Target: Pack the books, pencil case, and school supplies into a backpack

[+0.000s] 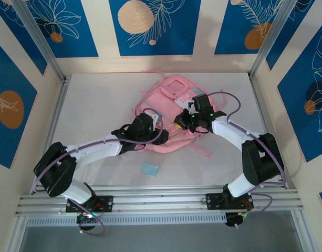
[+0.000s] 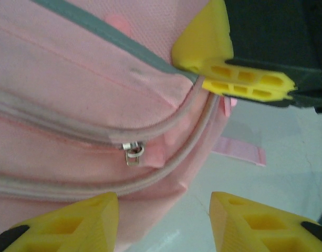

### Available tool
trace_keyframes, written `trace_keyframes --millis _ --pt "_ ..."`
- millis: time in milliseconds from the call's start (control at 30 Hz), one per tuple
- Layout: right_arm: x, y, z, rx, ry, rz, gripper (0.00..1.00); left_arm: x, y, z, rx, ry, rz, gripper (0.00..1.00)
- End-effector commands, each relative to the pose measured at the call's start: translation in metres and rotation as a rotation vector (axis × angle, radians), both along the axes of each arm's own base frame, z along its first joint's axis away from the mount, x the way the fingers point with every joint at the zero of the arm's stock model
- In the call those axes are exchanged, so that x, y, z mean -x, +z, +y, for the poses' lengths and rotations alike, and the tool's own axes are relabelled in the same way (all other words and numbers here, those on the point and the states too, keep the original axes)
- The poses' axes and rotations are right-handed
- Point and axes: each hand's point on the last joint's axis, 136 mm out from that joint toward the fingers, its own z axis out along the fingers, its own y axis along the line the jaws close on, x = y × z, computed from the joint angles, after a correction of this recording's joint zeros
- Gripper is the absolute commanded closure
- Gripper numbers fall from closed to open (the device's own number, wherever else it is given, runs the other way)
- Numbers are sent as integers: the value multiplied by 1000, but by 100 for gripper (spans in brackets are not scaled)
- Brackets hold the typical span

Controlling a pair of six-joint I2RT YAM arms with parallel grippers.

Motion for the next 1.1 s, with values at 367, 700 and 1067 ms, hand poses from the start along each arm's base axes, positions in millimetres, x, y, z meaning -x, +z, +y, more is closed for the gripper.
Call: trace_keyframes --millis 367,700,1067 --pt "-6 57 32 -189 39 -129 100 -36 -30 5 -145 218 -26 49" --pt "1 51 26 -187 35 -131 100 -55 -21 2 -85 258 -87 88" --pt "1 37 5 -31 85 -191 100 -21 -17 -2 -114 -21 158 100"
